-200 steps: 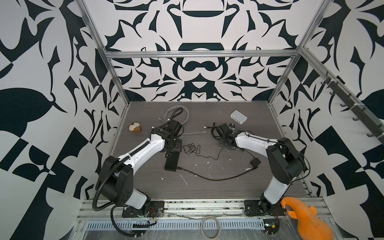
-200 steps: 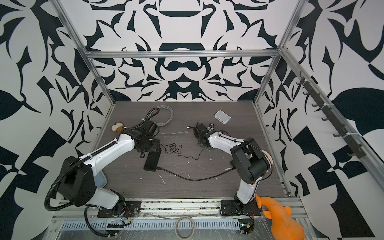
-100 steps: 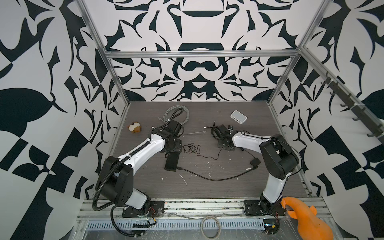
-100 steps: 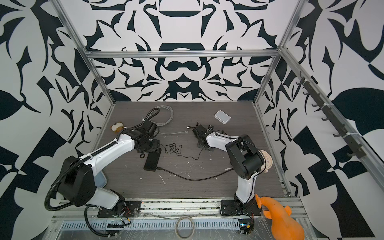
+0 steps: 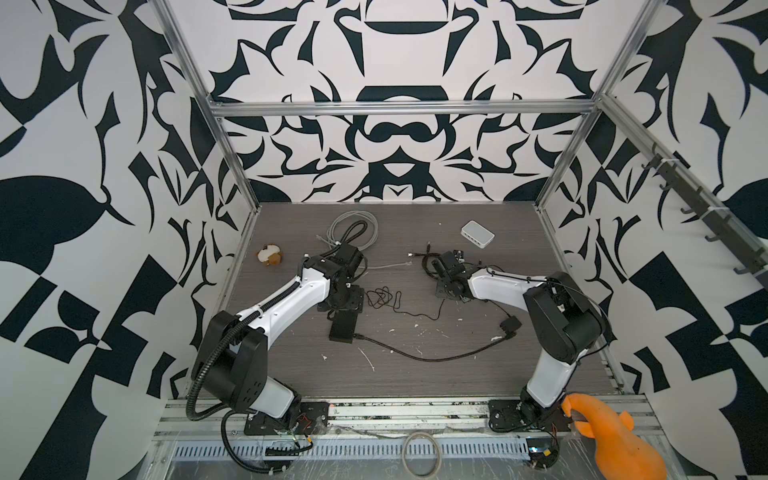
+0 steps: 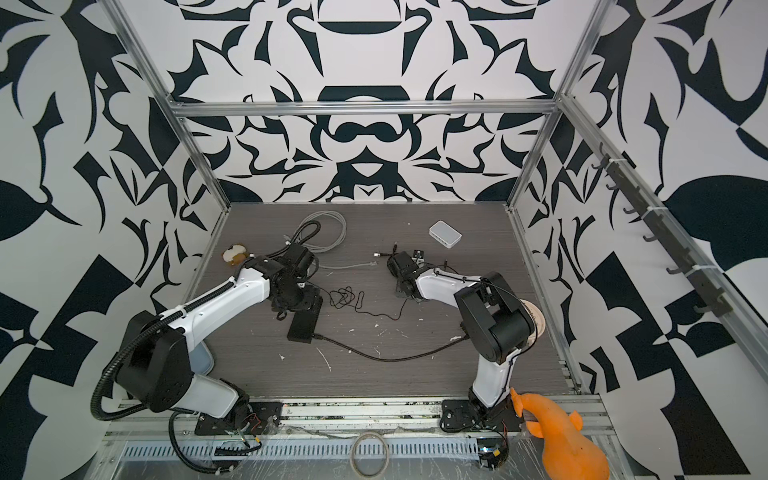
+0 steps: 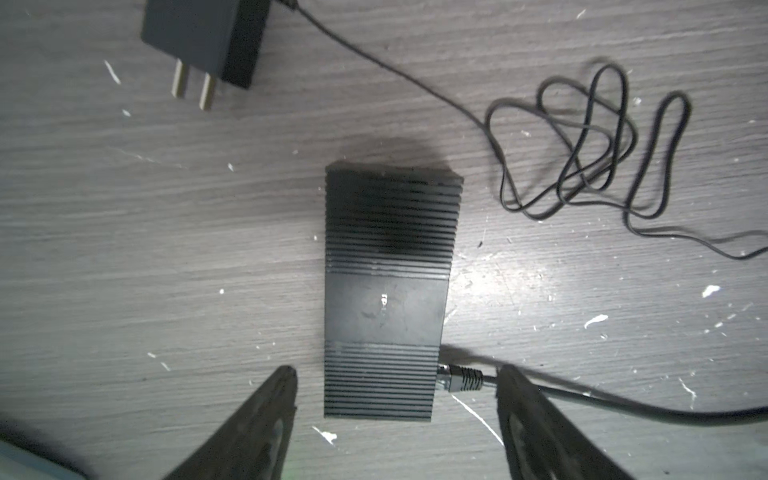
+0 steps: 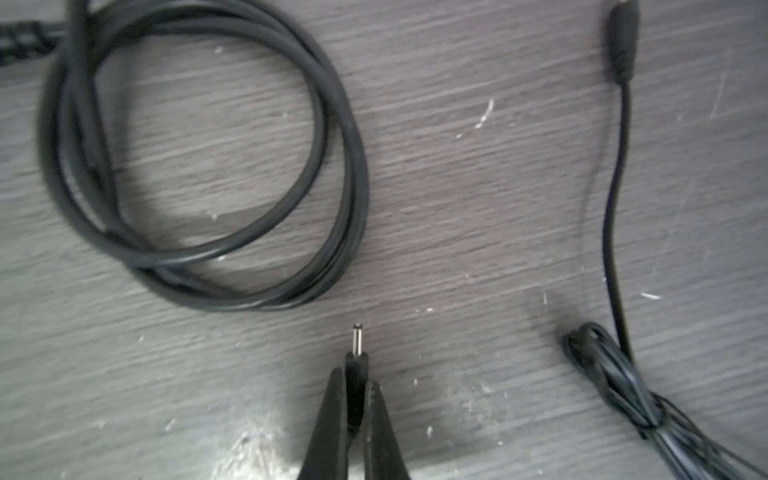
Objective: Insert the plug into the switch port
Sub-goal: 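Grasp the barrel plug tip with the right gripper, then lift the switch with left gripper while right brings the barrel plug toward it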
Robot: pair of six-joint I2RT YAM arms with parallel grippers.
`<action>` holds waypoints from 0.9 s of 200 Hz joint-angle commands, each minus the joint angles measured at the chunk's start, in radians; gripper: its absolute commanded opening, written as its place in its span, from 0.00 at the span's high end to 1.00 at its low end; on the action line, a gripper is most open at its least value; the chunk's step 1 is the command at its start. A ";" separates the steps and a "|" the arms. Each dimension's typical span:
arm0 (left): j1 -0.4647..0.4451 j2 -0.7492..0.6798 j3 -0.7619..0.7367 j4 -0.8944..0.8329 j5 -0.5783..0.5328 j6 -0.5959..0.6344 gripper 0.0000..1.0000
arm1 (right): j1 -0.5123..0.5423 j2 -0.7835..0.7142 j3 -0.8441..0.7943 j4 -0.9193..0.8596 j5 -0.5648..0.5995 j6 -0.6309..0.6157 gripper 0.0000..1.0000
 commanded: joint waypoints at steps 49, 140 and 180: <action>0.001 0.020 -0.042 0.001 0.064 -0.108 0.09 | -0.003 -0.163 -0.047 0.105 -0.078 -0.181 1.00; -0.004 0.142 -0.028 0.036 -0.035 -0.123 0.09 | -0.003 -0.182 -0.071 0.155 -0.169 -0.250 1.00; -0.004 0.239 0.025 0.046 -0.023 0.009 0.18 | -0.003 -0.196 -0.098 0.231 -0.194 -0.410 1.00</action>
